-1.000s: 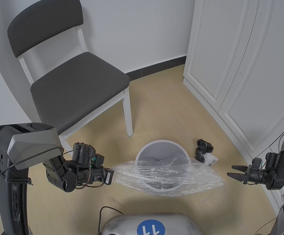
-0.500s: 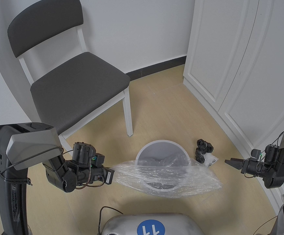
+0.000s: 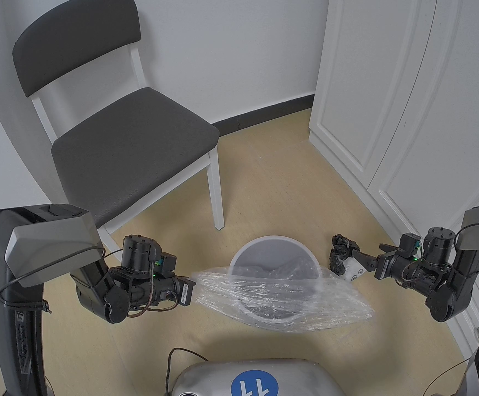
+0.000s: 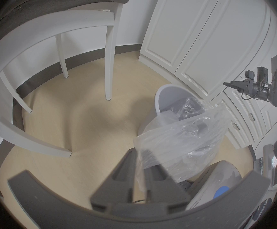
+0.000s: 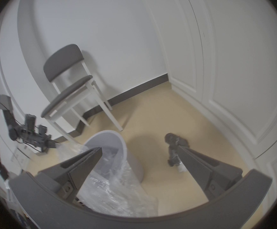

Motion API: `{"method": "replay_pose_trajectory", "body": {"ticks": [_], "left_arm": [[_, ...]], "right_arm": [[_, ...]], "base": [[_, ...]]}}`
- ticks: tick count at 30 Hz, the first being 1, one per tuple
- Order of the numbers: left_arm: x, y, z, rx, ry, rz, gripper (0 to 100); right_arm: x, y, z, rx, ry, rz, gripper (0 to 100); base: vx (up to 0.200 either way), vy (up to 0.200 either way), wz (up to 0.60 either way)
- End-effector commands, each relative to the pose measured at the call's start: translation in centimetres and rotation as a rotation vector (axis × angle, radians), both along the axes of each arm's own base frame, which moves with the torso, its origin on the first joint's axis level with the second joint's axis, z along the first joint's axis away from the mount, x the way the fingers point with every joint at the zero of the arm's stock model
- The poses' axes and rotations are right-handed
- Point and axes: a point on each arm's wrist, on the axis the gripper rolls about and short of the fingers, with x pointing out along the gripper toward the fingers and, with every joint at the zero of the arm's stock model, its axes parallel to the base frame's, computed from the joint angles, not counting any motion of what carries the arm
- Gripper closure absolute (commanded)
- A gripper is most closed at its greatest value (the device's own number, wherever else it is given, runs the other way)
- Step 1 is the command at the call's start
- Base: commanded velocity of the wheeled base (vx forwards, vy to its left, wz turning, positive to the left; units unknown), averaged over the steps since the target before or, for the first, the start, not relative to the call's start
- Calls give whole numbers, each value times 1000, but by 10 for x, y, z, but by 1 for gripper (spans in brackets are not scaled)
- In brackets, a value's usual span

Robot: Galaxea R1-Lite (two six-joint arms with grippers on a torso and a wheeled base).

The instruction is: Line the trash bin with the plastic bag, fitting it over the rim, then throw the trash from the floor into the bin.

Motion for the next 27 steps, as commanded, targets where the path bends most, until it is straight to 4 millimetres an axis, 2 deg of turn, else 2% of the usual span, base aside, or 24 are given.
{"method": "replay_pose_trajectory", "body": {"ticks": [1, 5, 7, 8, 9, 10, 11, 14, 15, 19, 21, 22, 27], "left_arm": [[-5, 1, 0, 11, 33, -1, 0], [-6, 1, 8, 5, 12, -11, 0], [-8, 2, 12, 6, 7, -17, 0], [-8, 2, 12, 6, 7, -17, 0], [-12, 3, 14, 26, 2, -31, 0], [-12, 3, 14, 26, 2, -31, 0], [-16, 5, 16, 58, -12, -58, 0], [-22, 8, 21, 88, -12, -76, 0], [-25, 10, 28, 103, -5, -85, 0], [-33, 14, 41, 126, 4, -101, 0], [-36, 15, 43, 137, 1, -109, 0], [-41, 17, 44, 164, -1, -133, 0], [-51, 19, 46, 205, -22, -175, 0]], "right_arm": [[-10, 32, 16, -144, -93, -37, 0], [-21, 53, 23, -210, -125, -53, 0], [-29, 72, 26, -219, -142, -5, 0], [-29, 72, 26, -219, -142, -5, 0], [-31, 86, 28, -247, -174, 46, 0], [-31, 86, 28, -247, -174, 46, 0], [-31, 98, 29, -304, -207, 92, 0], [-36, 111, 25, -359, -172, 154, 0], [-43, 121, 22, -390, -133, 184, 0], [-50, 139, 10, -478, -66, 232, 0], [-48, 140, 6, -518, -56, 250, 0], [-42, 144, -3, -595, -54, 279, 0], [-25, 154, -22, -698, -45, 264, 0]], "base": [[0, 0, 0], [0, 0, 0], [0, 0, 0], [0, 0, 0], [0, 0, 0], [0, 0, 0], [0, 0, 0], [0, 0, 0], [0, 0, 0], [0, 0, 0], [0, 0, 0], [0, 0, 0], [0, 0, 0]]}}
